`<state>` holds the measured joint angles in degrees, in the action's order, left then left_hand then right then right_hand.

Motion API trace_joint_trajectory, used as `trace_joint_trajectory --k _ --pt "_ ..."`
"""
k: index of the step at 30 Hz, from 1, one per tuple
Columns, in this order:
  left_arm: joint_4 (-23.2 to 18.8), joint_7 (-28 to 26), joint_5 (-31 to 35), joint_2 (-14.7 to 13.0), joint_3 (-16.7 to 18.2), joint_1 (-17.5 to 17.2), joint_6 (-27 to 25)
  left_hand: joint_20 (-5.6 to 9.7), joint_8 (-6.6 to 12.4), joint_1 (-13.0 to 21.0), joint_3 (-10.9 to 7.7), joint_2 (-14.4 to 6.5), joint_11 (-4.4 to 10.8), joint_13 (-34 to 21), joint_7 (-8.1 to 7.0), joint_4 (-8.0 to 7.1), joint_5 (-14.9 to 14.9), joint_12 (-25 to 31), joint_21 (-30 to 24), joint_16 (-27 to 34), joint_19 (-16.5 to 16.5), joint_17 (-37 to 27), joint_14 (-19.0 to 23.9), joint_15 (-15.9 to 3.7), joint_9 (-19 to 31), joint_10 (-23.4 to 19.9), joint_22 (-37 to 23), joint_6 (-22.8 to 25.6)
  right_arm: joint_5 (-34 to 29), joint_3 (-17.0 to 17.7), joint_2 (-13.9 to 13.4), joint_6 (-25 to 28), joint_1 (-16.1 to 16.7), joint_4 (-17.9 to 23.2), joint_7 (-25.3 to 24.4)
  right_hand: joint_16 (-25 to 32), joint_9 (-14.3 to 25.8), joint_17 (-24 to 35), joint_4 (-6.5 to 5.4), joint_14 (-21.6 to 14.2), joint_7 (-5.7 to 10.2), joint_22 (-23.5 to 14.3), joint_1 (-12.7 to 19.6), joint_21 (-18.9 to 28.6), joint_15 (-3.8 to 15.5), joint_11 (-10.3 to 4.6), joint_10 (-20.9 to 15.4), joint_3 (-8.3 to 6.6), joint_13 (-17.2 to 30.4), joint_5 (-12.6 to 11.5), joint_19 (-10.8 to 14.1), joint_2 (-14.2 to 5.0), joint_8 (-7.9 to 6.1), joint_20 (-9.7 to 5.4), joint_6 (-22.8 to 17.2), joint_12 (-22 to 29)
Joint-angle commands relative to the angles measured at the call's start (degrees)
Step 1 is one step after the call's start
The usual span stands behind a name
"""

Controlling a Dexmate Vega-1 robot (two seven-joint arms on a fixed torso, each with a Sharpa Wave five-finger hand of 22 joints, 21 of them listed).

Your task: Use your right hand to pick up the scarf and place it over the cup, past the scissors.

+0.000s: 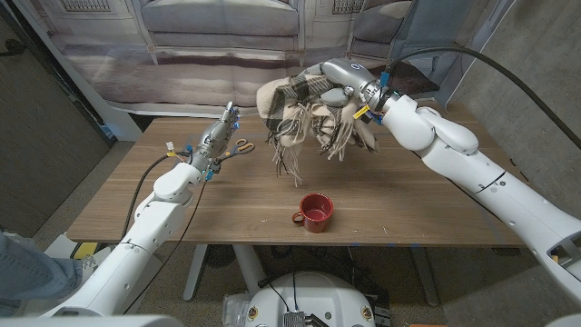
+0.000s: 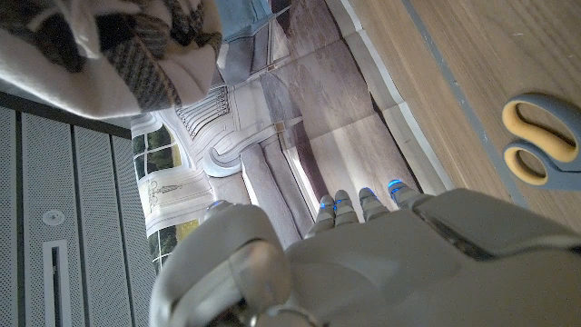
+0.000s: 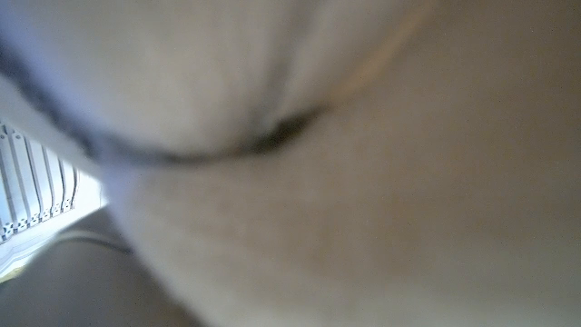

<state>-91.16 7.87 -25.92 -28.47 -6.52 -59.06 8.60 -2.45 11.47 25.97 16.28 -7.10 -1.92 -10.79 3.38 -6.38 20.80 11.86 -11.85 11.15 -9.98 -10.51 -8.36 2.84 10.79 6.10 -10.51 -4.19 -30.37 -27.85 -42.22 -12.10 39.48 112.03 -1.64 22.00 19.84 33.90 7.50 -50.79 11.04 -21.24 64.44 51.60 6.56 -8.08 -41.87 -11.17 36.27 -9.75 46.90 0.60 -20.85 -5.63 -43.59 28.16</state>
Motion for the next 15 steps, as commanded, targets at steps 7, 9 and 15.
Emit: trace_joint_trajectory --k 7,9,15 --pt "-0.8 -0.4 -0.1 0.3 -0.7 -0.5 -0.4 -0.42 -0.08 0.6 0.38 -0.1 -0.05 -0.1 0.02 0.00 0.2 -0.1 0.0 -0.3 -2.6 -0.1 -0.1 0.20 0.1 0.0 -0.1 0.0 0.5 5.7 -2.3 -1.9 7.2 4.8 -1.2 -0.1 0.3 0.4 0.06 -0.7 -0.01 0.2 9.1 1.1 6.65 0.32 -0.7 -0.56 0.5 -0.4 -0.6 -9.00 0.26 -7.15 -0.7 -0.3" --pt "-1.4 -1.0 0.5 0.0 -0.7 -0.7 -0.6 -0.45 -0.08 0.6 0.38 -0.2 -0.06 -0.1 0.03 0.00 0.2 -0.1 0.0 -0.3 -2.6 -0.1 -0.1 0.21 0.1 0.0 -0.1 0.0 0.4 6.2 -2.4 -2.0 7.7 5.4 -1.1 -0.2 0.3 0.4 0.04 -0.7 0.07 0.2 9.1 1.2 6.64 0.26 -0.7 -0.57 0.6 -0.4 -0.8 -8.98 0.28 -7.17 -0.7 -0.3" --pt "-2.0 -1.3 0.3 -0.2 -0.4 -1.2 -0.8 -0.42 -0.06 0.6 0.38 -0.2 -0.06 -0.1 0.01 -0.01 0.2 -0.1 0.0 -0.3 -2.6 -0.1 -0.1 0.25 0.1 -0.1 -0.1 0.1 0.1 7.6 -2.8 -2.4 9.4 7.1 -0.8 -0.3 0.3 0.5 0.01 -0.8 0.03 0.4 9.1 1.8 6.64 -0.01 -0.8 -0.69 0.8 -0.4 -1.2 -9.02 0.38 -7.18 -0.9 -0.6"
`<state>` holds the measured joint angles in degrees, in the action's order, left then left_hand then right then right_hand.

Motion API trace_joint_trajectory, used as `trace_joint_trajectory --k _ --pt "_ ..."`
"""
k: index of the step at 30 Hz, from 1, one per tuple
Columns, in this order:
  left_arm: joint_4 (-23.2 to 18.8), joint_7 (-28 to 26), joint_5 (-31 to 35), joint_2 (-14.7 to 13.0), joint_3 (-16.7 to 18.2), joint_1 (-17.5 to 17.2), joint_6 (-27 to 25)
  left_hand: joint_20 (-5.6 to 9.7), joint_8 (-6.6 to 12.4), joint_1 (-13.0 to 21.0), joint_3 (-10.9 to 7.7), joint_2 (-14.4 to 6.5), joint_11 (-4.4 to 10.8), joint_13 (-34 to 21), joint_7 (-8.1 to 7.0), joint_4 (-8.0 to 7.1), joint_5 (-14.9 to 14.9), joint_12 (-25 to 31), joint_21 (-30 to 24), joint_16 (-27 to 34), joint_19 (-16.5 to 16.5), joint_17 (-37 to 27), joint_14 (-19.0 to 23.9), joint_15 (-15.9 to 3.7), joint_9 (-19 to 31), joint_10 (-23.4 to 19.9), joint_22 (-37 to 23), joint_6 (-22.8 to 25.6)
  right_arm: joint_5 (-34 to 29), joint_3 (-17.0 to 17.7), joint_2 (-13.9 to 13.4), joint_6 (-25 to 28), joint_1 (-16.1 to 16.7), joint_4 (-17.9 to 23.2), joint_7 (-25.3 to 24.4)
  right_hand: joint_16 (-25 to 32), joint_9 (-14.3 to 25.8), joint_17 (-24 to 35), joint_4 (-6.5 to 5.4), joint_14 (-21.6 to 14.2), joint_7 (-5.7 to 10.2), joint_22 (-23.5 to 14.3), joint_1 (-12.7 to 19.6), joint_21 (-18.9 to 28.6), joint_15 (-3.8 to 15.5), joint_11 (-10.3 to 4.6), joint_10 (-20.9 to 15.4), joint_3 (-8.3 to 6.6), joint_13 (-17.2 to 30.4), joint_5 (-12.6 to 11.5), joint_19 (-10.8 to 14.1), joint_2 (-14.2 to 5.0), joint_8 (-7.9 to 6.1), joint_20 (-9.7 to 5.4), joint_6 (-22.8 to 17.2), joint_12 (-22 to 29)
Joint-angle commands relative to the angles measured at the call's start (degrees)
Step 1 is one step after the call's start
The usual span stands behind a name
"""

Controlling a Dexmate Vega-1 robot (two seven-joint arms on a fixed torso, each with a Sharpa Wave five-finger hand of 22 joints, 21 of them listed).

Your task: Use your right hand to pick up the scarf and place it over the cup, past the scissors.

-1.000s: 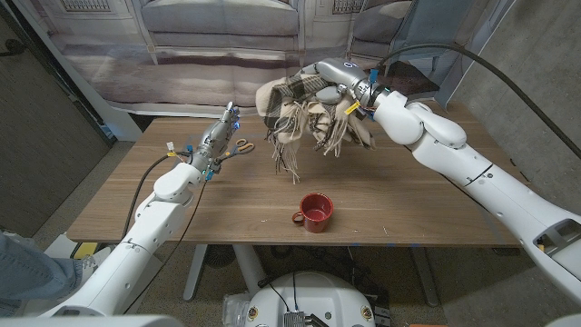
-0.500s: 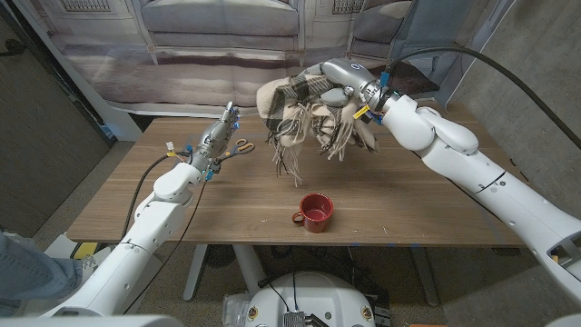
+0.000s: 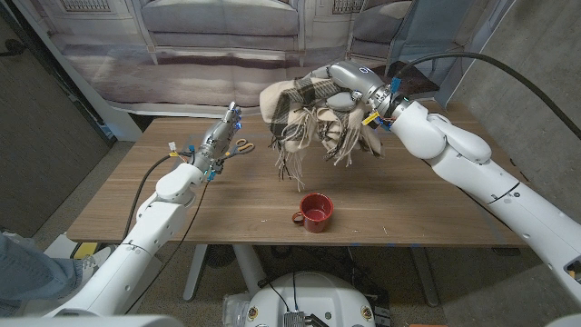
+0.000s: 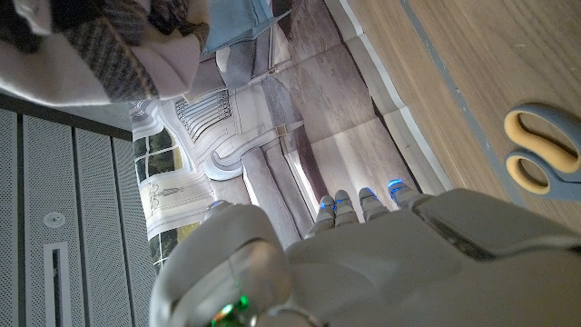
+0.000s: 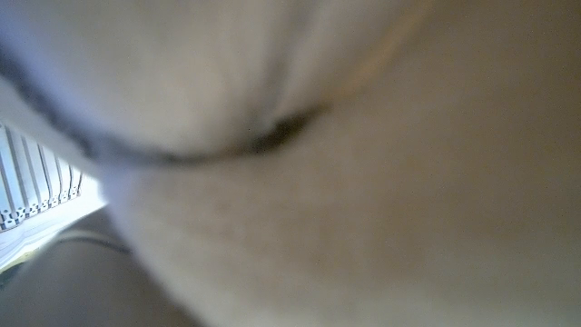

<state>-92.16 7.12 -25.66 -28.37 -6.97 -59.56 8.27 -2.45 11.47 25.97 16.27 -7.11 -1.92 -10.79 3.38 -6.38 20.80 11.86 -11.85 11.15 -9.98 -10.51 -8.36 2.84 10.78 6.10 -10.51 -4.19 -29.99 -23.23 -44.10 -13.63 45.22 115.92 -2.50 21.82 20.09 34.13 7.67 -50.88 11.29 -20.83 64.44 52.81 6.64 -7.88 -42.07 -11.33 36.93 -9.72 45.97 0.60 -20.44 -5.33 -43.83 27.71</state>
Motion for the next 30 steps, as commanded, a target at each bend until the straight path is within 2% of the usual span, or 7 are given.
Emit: trace_joint_trajectory --k 1,5,14,30 --pt "-0.9 -0.5 -0.1 -0.3 0.1 -0.7 -0.5 -0.43 -0.06 0.6 0.38 -0.2 -0.06 -0.1 -0.02 0.00 0.2 -0.1 0.0 -0.3 -2.6 -0.1 -0.1 0.24 0.1 -0.1 -0.2 0.1 -0.3 3.2 -0.9 -0.9 3.9 3.5 0.0 -0.1 0.1 0.3 -0.16 -0.7 -0.22 0.0 9.1 0.6 6.55 -0.13 -0.6 -0.53 0.1 -0.4 -0.2 -9.03 0.00 -7.48 -0.6 -0.2" --pt "-1.1 -0.5 0.0 -0.5 0.3 -0.7 -0.4 -0.43 -0.05 0.7 0.37 -0.3 -0.11 -0.1 -0.01 -0.01 0.2 -0.1 0.0 -0.3 -2.6 -0.1 -0.1 0.29 0.1 0.0 -0.2 0.1 -0.4 4.1 -1.0 -1.3 5.0 4.3 0.1 -0.2 0.2 0.4 -0.15 -0.8 -0.22 0.1 9.1 1.0 6.56 0.28 -0.8 -0.59 0.2 -0.4 -0.4 -9.00 0.07 -7.48 -0.7 -0.3" --pt "-0.8 0.0 -0.3 -0.7 0.5 -0.3 -0.4 -0.42 -0.05 0.8 0.33 -0.4 -0.17 -0.1 0.01 0.00 0.2 -0.1 0.0 -0.3 -2.6 -0.1 -0.1 0.28 0.1 0.0 -0.2 0.1 -0.3 5.5 -0.7 -1.5 6.6 6.0 1.3 -0.3 0.2 0.6 -0.21 -1.0 -0.17 0.5 9.0 2.1 6.49 0.21 -1.1 -0.77 0.3 -0.4 -0.8 -9.03 0.27 -7.47 -0.9 -0.8" --pt "-0.3 0.5 -0.3 -0.6 0.6 0.2 -0.2 -0.39 -0.07 1.0 0.25 -0.6 -0.05 -0.1 0.01 0.03 0.2 -0.1 0.0 -0.2 -2.6 -0.1 -0.1 0.23 0.1 0.0 -0.1 0.1 -2.2 9.3 -1.2 -2.2 11.7 10.2 1.8 -0.4 0.3 0.9 -0.12 -1.5 -0.13 1.2 9.0 3.5 6.57 0.08 -1.4 -1.05 0.7 -0.4 -1.4 -8.93 0.54 -7.46 -1.2 -1.4"
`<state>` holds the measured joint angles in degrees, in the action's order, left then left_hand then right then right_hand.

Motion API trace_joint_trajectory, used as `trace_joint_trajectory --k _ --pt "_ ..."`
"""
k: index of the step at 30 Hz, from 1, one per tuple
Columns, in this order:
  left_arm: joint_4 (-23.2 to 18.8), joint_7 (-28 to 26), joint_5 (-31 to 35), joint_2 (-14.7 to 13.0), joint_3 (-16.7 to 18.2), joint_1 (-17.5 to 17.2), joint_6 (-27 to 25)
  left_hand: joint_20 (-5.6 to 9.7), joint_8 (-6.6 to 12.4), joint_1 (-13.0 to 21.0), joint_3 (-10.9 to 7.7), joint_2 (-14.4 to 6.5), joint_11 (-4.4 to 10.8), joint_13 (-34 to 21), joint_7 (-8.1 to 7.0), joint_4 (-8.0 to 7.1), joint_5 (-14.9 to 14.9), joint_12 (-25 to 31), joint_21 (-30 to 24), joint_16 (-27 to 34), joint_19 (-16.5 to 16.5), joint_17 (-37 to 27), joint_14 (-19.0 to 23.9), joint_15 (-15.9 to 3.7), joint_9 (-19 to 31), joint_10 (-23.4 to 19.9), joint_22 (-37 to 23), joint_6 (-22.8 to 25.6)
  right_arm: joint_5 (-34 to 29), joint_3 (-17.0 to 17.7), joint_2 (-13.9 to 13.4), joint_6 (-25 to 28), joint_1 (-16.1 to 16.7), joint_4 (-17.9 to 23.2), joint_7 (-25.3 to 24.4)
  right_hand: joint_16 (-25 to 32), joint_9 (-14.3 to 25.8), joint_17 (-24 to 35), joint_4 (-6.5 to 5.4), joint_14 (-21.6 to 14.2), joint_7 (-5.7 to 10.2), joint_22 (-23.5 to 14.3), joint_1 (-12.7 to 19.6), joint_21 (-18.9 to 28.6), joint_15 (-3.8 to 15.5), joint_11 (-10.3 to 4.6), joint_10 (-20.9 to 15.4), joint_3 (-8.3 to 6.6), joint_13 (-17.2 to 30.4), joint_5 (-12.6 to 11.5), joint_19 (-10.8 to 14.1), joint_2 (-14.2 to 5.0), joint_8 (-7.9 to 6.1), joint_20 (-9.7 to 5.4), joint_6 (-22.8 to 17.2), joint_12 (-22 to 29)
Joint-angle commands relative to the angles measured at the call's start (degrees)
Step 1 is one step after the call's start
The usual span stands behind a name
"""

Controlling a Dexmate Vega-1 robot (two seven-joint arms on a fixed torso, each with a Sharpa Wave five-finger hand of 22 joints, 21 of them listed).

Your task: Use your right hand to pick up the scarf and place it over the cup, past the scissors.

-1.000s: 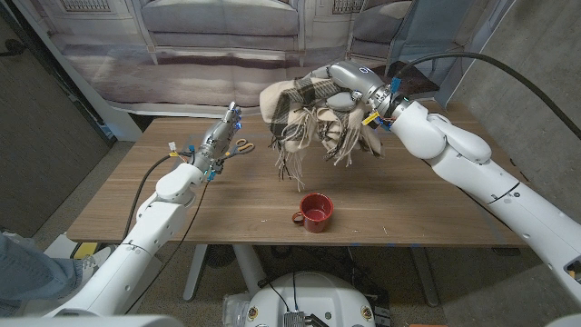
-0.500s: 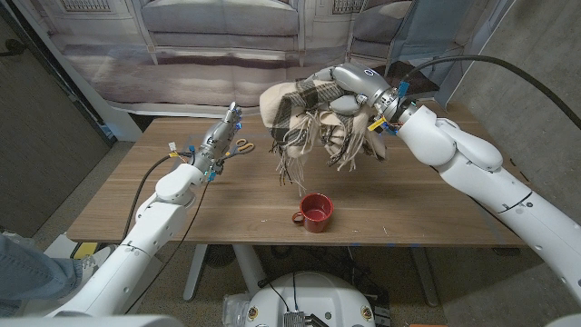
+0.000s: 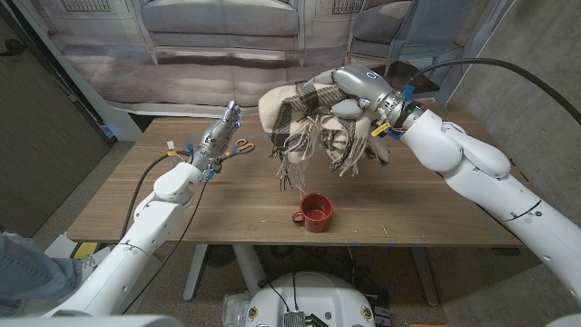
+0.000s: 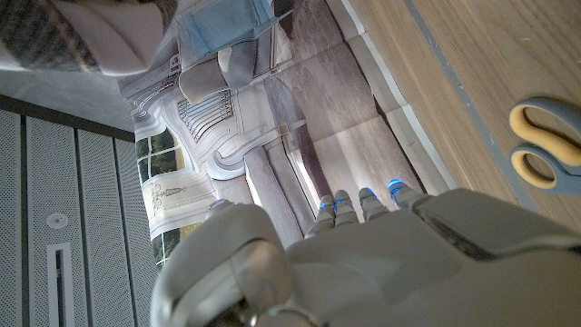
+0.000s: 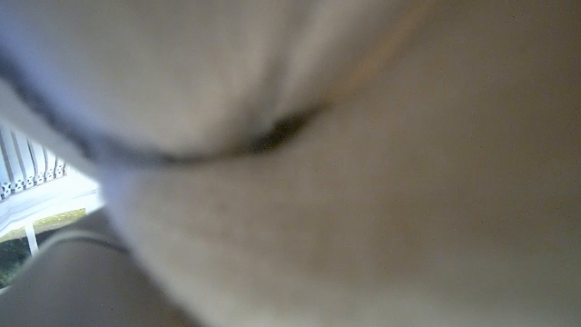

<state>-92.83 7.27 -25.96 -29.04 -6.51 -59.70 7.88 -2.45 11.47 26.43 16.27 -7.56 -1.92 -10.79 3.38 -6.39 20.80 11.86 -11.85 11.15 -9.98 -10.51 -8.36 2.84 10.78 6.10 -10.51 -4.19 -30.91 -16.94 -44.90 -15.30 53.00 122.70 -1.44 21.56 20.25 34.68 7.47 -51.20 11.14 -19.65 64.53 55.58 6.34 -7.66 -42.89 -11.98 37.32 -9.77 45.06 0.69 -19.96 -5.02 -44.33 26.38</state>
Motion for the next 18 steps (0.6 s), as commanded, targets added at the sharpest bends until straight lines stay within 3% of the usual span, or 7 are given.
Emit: trace_joint_trajectory --k 1,18 --pt "0.5 0.3 0.0 0.1 0.1 0.4 0.2 -0.40 -0.07 0.6 0.25 -0.2 -0.09 -0.1 0.00 0.04 0.2 -0.1 0.0 -0.2 -2.6 -0.1 -0.1 0.29 0.1 0.0 -0.1 0.1 -1.2 3.3 -0.3 -0.6 4.2 3.6 0.8 -0.2 0.2 0.4 0.08 -1.2 -0.01 0.0 8.9 0.8 6.88 -0.12 -0.6 -0.41 0.4 -0.4 -0.5 -9.01 0.06 -7.78 -0.7 0.0" --pt "1.3 0.7 0.3 0.2 -0.7 1.9 -1.3 -0.35 -0.06 0.8 0.20 -0.3 -0.14 -0.1 0.00 0.06 0.2 -0.1 0.0 -0.3 -2.7 -0.1 -0.2 0.25 0.1 0.0 -0.1 0.1 -2.5 8.0 -0.1 -1.9 9.5 6.7 2.5 -0.3 0.3 0.6 0.17 -1.4 -0.07 0.7 8.9 2.0 6.87 -0.20 -0.9 -0.62 0.7 -0.4 -1.1 -8.86 0.25 -7.75 -1.0 -0.5"
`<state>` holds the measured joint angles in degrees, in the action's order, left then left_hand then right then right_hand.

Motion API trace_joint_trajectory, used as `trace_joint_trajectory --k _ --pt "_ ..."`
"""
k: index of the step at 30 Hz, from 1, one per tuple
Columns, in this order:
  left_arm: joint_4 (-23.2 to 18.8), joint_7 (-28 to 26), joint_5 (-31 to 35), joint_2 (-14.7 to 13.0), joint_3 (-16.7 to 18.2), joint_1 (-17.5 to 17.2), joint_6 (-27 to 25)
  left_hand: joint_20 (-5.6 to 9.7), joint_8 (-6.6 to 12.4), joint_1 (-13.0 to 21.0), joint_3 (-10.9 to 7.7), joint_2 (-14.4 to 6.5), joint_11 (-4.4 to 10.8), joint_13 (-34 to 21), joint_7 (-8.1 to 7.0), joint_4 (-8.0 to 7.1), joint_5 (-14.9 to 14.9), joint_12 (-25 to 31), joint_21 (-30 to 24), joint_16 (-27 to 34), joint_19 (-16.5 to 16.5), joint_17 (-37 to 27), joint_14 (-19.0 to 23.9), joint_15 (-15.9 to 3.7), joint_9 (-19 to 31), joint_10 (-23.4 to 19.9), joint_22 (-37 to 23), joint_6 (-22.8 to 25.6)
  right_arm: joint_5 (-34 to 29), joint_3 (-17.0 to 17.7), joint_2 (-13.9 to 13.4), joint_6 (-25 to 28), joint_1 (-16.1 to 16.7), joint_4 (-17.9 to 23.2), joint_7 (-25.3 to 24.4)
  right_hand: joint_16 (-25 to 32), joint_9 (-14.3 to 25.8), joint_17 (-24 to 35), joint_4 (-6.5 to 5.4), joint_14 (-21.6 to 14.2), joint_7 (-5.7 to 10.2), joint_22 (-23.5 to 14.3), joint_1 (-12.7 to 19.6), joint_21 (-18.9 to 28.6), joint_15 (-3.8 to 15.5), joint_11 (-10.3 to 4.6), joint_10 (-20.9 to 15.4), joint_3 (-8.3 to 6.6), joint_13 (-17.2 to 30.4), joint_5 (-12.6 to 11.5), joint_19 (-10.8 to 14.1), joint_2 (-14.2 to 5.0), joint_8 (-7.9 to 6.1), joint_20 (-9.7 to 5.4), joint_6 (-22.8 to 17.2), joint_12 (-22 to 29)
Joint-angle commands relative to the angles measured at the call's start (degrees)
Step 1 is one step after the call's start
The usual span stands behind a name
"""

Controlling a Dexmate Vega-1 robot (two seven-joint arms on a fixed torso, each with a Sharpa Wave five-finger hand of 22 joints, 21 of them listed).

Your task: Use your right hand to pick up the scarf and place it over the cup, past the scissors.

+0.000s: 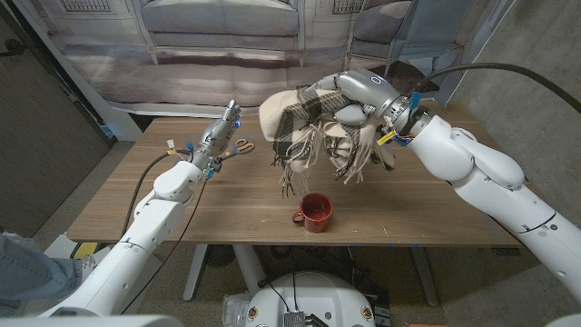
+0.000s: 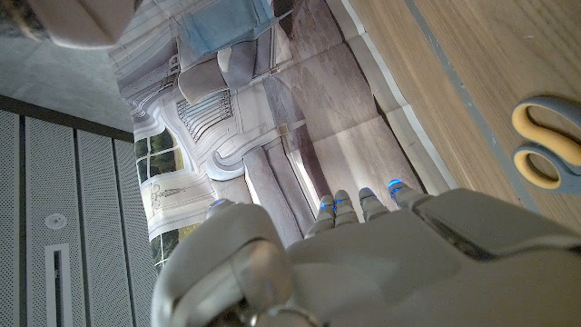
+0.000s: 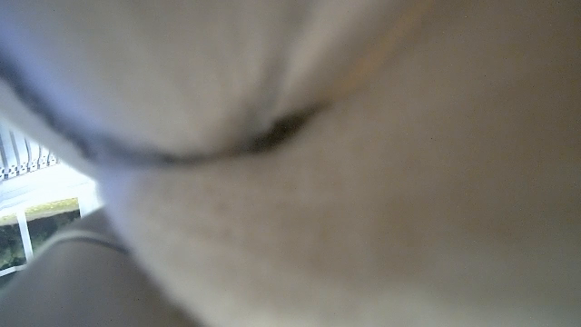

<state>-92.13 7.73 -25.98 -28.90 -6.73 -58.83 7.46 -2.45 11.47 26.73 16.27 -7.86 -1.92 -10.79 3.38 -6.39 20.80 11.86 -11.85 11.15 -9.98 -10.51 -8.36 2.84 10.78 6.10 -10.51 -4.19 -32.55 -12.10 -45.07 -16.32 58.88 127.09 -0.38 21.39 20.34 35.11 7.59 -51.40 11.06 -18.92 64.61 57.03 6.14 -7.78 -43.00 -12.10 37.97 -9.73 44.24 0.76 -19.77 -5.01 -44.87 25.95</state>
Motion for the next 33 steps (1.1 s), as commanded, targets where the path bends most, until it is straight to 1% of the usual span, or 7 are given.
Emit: trace_joint_trajectory --k 1,7,14,17,18,23,33 --pt "0.7 0.2 0.3 0.2 -0.5 1.1 -0.9 -0.35 -0.05 0.5 0.20 0.0 -0.06 -0.1 -0.02 0.06 0.2 -0.1 0.0 -0.3 -2.7 -0.1 -0.2 0.20 0.1 0.0 -0.1 0.1 -0.9 3.5 0.1 -1.0 4.0 2.6 1.5 -0.2 0.3 0.2 0.03 -1.2 0.03 0.0 8.8 0.6 7.02 -0.05 -0.9 -0.52 0.1 -0.4 -0.3 -8.95 0.08 -7.77 -0.5 -0.1" --pt "1.2 0.6 0.6 0.3 -1.1 2.2 -1.4 -0.37 -0.05 0.6 0.19 -0.1 -0.14 -0.1 0.01 0.06 0.2 -0.1 0.0 -0.3 -2.7 -0.1 -0.2 0.21 0.1 0.0 -0.1 0.1 -1.5 6.6 0.5 -1.7 7.5 4.9 1.8 -0.2 0.3 0.3 -0.04 -1.3 0.04 0.3 8.7 1.0 6.99 -0.02 -0.9 -0.57 0.2 -0.4 -0.5 -8.97 0.18 -7.78 -0.5 -0.3" --pt "2.4 1.2 0.8 0.7 -1.8 3.4 -1.3 -0.39 -0.05 0.6 0.18 -0.1 -0.21 -0.1 -0.01 0.07 0.1 -0.1 0.0 -0.3 -2.7 -0.1 -0.1 0.26 0.1 0.0 -0.1 0.1 -2.9 9.6 2.2 -2.3 11.0 6.9 2.3 -0.2 0.4 0.4 0.02 -1.5 0.07 0.6 8.7 1.5 7.04 0.08 -1.2 -0.69 0.3 -0.4 -0.7 -8.93 0.22 -7.76 -0.7 -0.5" --pt "3.0 1.5 0.7 1.0 -2.1 3.9 -1.4 -0.38 -0.05 0.7 0.18 -0.1 -0.17 -0.1 0.00 0.07 0.1 -0.1 0.0 -0.3 -2.7 -0.1 -0.2 0.28 0.1 0.0 -0.1 0.1 -3.4 10.4 2.8 -2.5 11.9 7.8 3.1 -0.3 0.4 0.4 0.01 -1.5 0.15 0.7 8.6 1.7 7.05 -0.18 -1.2 -0.72 0.4 -0.4 -0.8 -8.91 0.26 -7.75 -0.8 -0.6" --pt "3.3 1.6 0.7 1.2 -2.2 4.0 -1.2 -0.40 -0.05 0.7 0.18 -0.1 -0.17 -0.1 0.01 0.07 0.1 -0.1 0.0 -0.3 -2.7 -0.1 -0.2 0.26 0.1 0.0 -0.1 0.1 -3.5 10.7 3.0 -2.6 12.1 8.0 3.4 -0.3 0.5 0.4 0.00 -1.5 0.21 0.8 8.6 1.8 7.06 0.25 -1.3 -0.77 0.3 -0.4 -0.9 -8.94 0.28 -7.71 -0.7 -0.7" --pt "3.9 1.9 0.7 1.4 -2.4 4.4 -1.2 -0.40 -0.05 0.7 0.18 -0.2 -0.19 -0.1 0.00 0.06 0.1 -0.1 0.0 -0.3 -2.7 -0.1 -0.2 0.27 0.1 0.0 -0.1 0.1 -4.2 11.9 4.3 -3.3 13.4 9.0 4.4 -0.5 0.5 0.5 0.00 -1.5 0.08 1.2 8.6 2.2 7.02 -0.06 -1.3 -0.85 0.5 -0.4 -1.1 -8.90 0.45 -7.75 -0.7 -0.9" --pt "3.1 1.3 1.0 1.2 -2.2 4.1 -1.5 -0.34 -0.06 0.8 0.18 -0.2 -0.19 -0.1 0.04 0.06 0.1 0.0 0.0 -0.3 -2.7 -0.1 -0.2 0.24 0.1 -0.1 -0.1 0.1 -4.1 13.6 7.2 -5.6 16.3 9.3 5.2 -0.6 0.5 0.6 -0.04 -1.5 0.14 1.6 8.4 2.7 7.02 -0.13 -1.3 -0.96 0.7 -0.4 -1.3 -8.89 0.59 -7.76 -0.8 -1.1"
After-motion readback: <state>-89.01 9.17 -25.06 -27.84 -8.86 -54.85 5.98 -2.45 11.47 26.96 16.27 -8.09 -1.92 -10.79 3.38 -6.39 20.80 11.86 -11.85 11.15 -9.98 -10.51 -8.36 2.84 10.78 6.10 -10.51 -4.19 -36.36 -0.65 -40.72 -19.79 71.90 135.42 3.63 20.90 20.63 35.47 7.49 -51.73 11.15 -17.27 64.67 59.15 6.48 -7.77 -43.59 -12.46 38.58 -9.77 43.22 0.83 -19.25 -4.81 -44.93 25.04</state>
